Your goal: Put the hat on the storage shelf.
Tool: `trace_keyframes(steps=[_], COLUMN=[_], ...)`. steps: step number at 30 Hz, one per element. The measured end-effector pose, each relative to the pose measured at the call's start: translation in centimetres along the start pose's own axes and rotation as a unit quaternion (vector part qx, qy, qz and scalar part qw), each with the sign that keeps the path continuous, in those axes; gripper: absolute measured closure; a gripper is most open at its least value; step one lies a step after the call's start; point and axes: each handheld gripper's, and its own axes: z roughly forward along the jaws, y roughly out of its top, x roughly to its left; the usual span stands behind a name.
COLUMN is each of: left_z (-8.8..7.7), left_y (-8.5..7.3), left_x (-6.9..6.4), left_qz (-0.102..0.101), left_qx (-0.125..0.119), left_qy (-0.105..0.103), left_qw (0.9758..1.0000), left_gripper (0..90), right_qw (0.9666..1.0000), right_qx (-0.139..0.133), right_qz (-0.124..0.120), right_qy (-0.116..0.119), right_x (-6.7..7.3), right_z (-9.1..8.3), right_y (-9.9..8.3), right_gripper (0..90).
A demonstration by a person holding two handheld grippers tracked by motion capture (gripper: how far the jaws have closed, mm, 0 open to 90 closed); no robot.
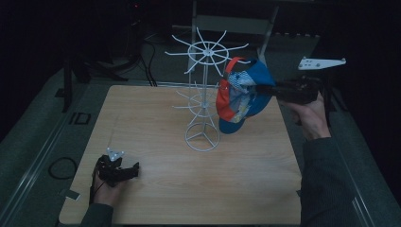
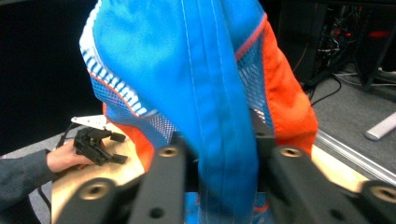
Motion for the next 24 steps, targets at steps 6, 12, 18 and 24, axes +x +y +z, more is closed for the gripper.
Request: trace_keyframes(steps=[6, 12, 18, 24], left_z=[0.0, 0.0, 0.0, 0.0], left_y=[0.0, 0.0, 0.0, 0.0], left_x=[0.0, 0.0, 0.0, 0.0], left_qz=[0.002, 0.002, 0.001, 0.001], left_qx=[0.001, 0.001, 0.000, 0.000], left_qy=[0.000, 0.000, 0.000, 0.000], left_qw=[1.0000, 1.0000, 1.0000, 1.0000], left_gripper=[9.8, 9.8, 9.8, 9.8], right_qw=[0.9999, 0.9996, 0.9989, 0.9986], right_qx=[0.008, 0.016, 0.029, 0.035], right_qz=[-0.004, -0.009, -0.008, -0.002], right_qy=[-0.008, -0.024, -0.035, -0.040], right_x=[-0.1, -0.2, -0.2, -0.4], right_z=[-0.3, -0.8, -1.1, -1.3], right_y=[-0.4, -0.8, -1.3, -1.8], right_gripper=[50.3, 40.2, 29.9, 26.7])
